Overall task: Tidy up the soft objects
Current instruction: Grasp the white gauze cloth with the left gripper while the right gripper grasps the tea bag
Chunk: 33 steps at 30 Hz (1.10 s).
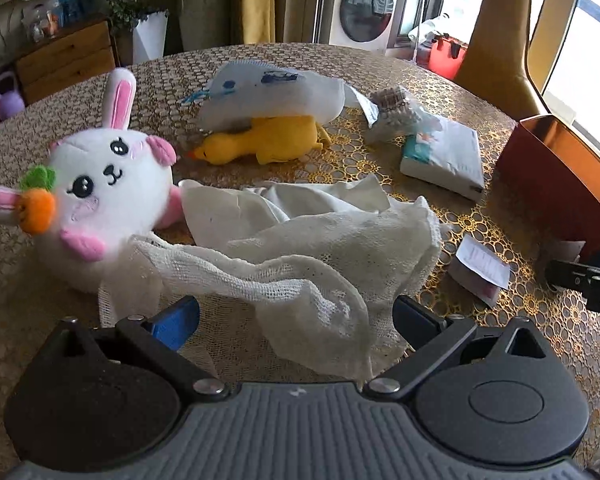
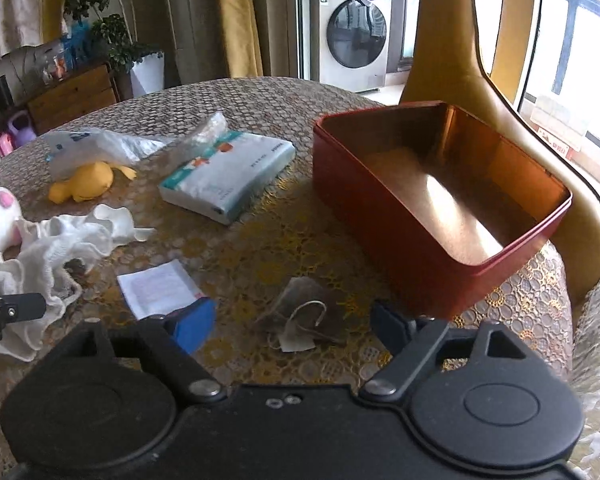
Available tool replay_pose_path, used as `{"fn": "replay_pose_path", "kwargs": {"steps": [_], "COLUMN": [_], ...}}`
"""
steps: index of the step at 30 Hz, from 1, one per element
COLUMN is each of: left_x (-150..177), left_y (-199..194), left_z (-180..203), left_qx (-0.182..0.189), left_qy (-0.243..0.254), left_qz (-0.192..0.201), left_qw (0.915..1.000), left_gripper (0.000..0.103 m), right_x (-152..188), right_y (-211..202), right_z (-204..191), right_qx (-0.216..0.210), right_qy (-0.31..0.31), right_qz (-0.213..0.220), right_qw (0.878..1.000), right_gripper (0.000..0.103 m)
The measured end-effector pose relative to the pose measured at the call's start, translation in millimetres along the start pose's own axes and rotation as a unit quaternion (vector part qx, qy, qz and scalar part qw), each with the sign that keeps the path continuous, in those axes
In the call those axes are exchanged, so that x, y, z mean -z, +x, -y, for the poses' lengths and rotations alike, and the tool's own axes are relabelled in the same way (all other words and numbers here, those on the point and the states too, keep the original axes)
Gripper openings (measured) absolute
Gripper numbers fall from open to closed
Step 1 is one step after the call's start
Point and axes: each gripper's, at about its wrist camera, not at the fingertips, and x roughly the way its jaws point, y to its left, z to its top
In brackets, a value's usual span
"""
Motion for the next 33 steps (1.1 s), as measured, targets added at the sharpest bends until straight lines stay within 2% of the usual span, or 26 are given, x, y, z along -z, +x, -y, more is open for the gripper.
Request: {"fn": "replay_pose_path", "kwargs": {"steps": [8, 11, 13, 15, 19, 21, 23, 26, 29, 33], "left_x": [1, 2, 1, 1, 0, 0, 0, 1, 2, 4], "left_y": [10, 11, 10, 8, 5, 3, 3, 1, -2, -10], "left_z": [-4, -5, -4, -3, -1, -2, -3, -4, -6, -8], "left_qx": [-0.002, -0.004, -0.003, 0.004, 0.017, 0.027, 0.029, 0.026, 0.024, 0.023], "left_qy": [-0.012, -0.017, -0.015, -0.013, -0.014, -0.017, -0.021, -0.021, -0.021, -0.022], "left_qz": [-0.005, -0.003, 0.002, 0.007, 0.01, 0.01, 0.008, 0.007, 0.013, 0.02], "left_qw": [0.9999, 0.9998, 0.9999, 0.9999, 0.9997, 0.9994, 0.9993, 0.9994, 0.9994, 0.9993], "left_gripper": [0.103, 0.097, 0.089, 0.075, 0.056, 0.037, 0.031, 0.02, 0.017, 0.015], "right_x": [3, 3, 3, 4, 5, 5, 6, 7, 8, 9], "right_y": [12, 14, 15, 16, 16, 15, 14, 12, 8, -1], "right_z": [1, 0, 0, -1, -4, -6, -8, -9, -8, -7], "right_qx": [0.014, 0.024, 0.024, 0.024, 0.021, 0.021, 0.019, 0.022, 0.023, 0.014], "right_qy": [-0.009, -0.011, -0.015, -0.016, -0.023, -0.029, -0.034, -0.036, -0.035, -0.031], "right_qz": [-0.004, -0.002, -0.001, -0.002, 0.0, 0.003, 0.005, 0.009, 0.017, 0.026], "right_qw": [1.0, 1.0, 1.0, 1.0, 1.0, 0.999, 0.999, 0.999, 0.999, 0.999], "right_gripper": [0.072, 0.067, 0.061, 0.056, 0.046, 0.043, 0.033, 0.028, 0.021, 0.02]}}
